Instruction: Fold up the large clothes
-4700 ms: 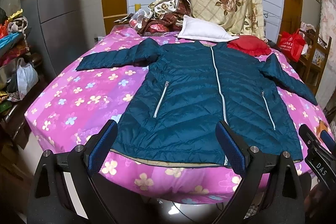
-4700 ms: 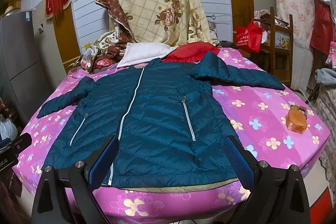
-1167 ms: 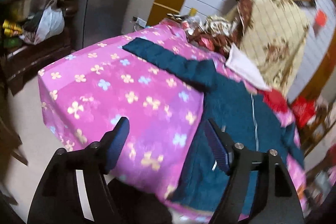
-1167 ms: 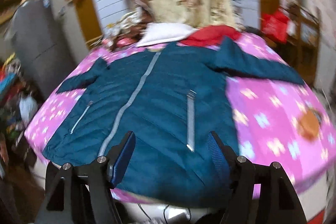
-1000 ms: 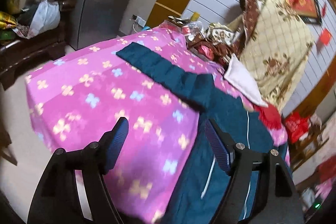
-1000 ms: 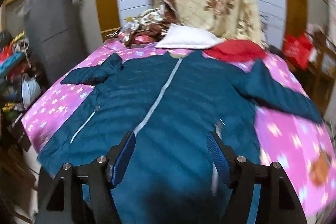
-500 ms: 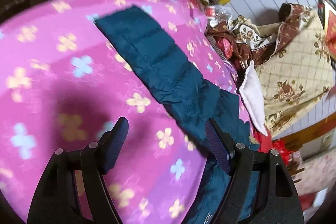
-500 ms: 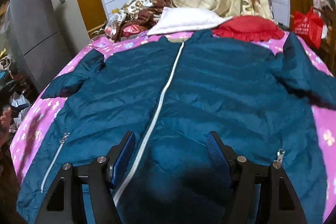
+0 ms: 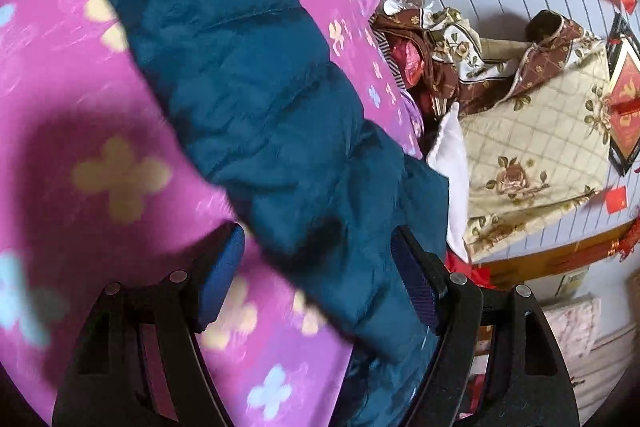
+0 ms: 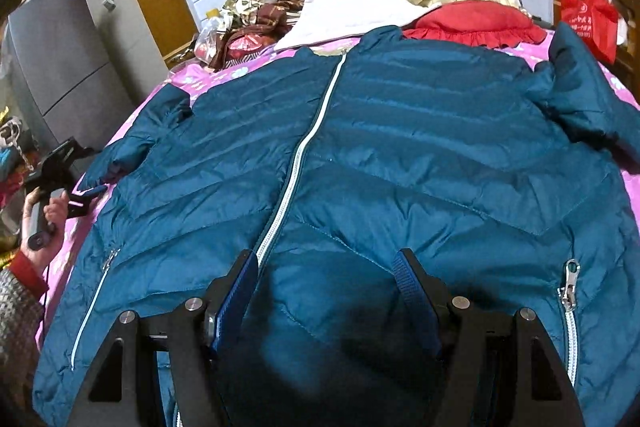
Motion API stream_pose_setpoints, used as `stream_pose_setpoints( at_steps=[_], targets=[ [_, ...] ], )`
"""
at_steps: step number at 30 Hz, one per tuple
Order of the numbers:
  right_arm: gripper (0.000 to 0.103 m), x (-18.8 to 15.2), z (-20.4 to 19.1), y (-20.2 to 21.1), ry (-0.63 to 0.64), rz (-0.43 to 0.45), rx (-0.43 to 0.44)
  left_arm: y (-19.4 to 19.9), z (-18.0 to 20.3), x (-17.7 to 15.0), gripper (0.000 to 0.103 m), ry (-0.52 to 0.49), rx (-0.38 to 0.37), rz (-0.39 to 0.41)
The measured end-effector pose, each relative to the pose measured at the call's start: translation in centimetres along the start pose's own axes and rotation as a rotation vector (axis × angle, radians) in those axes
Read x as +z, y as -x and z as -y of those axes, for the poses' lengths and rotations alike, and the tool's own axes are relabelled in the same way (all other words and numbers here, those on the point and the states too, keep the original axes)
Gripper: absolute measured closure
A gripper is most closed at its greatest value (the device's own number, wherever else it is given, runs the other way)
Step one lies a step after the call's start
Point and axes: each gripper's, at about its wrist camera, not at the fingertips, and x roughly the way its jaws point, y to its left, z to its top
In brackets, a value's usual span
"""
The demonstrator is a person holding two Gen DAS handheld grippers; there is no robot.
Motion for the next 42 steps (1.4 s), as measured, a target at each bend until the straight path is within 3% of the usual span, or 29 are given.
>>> stream_pose_setpoints(
  at_steps=[8, 10, 11, 13, 15, 18, 21, 24, 28, 32, 35, 38, 42],
  targets=[
    [0.029, 0.0, -0.1, -0.6, 0.003, -0.034, 0.010, -1.4, 0.3, 6.0, 0.027, 0.047, 0.127, 0.056],
    [0.028, 0.0, 0.1, -0.7, -0.003, -0.035, 0.018, -1.1, 0.4, 6.7, 0.030, 0.056, 0.189, 0.079],
    [0.028, 0.0, 0.2, -0.7, -0.007, -0.034, 0.023, -0.9, 0.9, 6.8, 0.035, 0.027, 0.230, 0.094],
    [0.028, 0.0, 0.3, -0.7, -0.013, -0.033, 0.030, -0.6, 2.1, 6.8, 0.077, -0.036, 0.287, 0.105],
    [0.028, -0.1, 0.5, -0.6, -0.019, -0.031, 0.038, -0.3, 4.6, 6.2, 0.087, -0.129, 0.333, 0.106],
    [0.028, 0.0, 0.8, -0.4, -0.036, -0.025, 0.054, 0.4, 9.4, 4.4, 0.088, -0.262, 0.360, 0.142],
    [0.028, -0.1, 0.9, -0.4, -0.046, -0.018, 0.063, 0.4, 15.7, 0.7, 0.088, -0.448, 0.354, 0.164],
    [0.029, -0.1, 1.6, 0.2, -0.080, 0.009, 0.084, -0.9, 21.9, -4.9, 0.088, -0.616, 0.286, 0.127],
    [0.030, -0.4, 3.9, 2.2, -0.220, 0.121, 0.043, -4.4, 27.5, -13.9, 0.088, -0.773, 0.161, -0.007],
    [0.030, -0.9, 5.9, 3.3, -0.332, 0.185, 0.023, -9.2, 28.1, -22.5, 0.077, -0.839, 0.128, -0.204],
    [0.030, -0.8, 6.2, 3.3, -0.348, 0.186, 0.029, -10.7, 27.7, -27.0, 0.076, -0.915, 0.150, -0.272],
    [0.030, -0.8, 6.2, 3.4, -0.360, 0.184, 0.033, -9.8, 26.3, -29.8, 0.076, -0.968, 0.140, -0.304],
    [0.029, -0.8, 6.4, 3.4, -0.371, 0.176, 0.041, -6.4, 24.2, -31.0, 0.058, -0.982, 0.140, -0.278]
  ],
)
